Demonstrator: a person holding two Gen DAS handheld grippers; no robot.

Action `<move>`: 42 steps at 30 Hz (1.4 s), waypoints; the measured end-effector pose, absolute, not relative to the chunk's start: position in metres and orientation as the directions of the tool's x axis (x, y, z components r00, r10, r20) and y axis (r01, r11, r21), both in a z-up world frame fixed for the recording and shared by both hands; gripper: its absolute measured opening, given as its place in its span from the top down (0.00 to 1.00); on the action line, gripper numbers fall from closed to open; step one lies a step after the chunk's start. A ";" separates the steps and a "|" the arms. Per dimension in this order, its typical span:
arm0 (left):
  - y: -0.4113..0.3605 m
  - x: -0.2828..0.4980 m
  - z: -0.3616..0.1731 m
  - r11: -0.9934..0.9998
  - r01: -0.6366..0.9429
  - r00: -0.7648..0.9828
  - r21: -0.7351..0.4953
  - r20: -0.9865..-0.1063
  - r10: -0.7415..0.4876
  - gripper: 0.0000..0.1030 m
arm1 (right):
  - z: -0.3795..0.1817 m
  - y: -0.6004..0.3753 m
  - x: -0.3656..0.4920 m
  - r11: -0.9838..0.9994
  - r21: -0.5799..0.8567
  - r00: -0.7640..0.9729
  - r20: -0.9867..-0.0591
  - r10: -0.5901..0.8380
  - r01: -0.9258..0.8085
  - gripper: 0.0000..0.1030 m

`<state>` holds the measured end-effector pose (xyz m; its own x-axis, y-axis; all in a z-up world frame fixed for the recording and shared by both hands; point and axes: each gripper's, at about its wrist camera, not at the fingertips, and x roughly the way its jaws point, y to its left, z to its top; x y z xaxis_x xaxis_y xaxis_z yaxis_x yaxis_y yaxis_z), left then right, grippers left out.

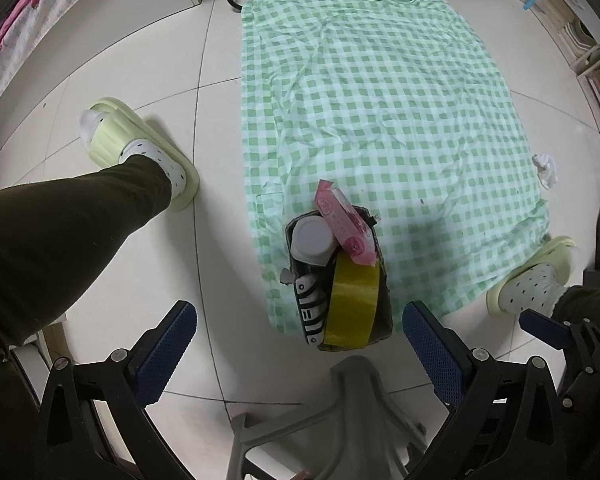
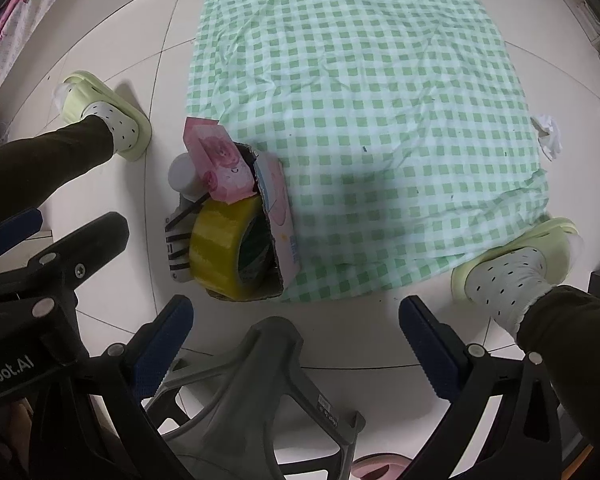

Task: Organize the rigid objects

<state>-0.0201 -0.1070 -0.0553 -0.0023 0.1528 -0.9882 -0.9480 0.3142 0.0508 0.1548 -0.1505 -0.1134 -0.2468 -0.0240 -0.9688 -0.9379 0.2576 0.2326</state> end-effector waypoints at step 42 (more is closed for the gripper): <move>-0.111 -0.014 -0.055 0.316 -0.948 0.007 0.041 -0.989 0.150 0.00 | -0.121 -0.151 0.151 0.233 0.227 -0.247 -0.967 -0.062 -0.946 0.00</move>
<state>-0.0145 -0.1114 -0.0547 0.0069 0.1500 -0.9887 -0.9478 0.3161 0.0414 0.1514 -0.1512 -0.1212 -0.2472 -0.0623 -0.9670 -0.9456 0.2331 0.2268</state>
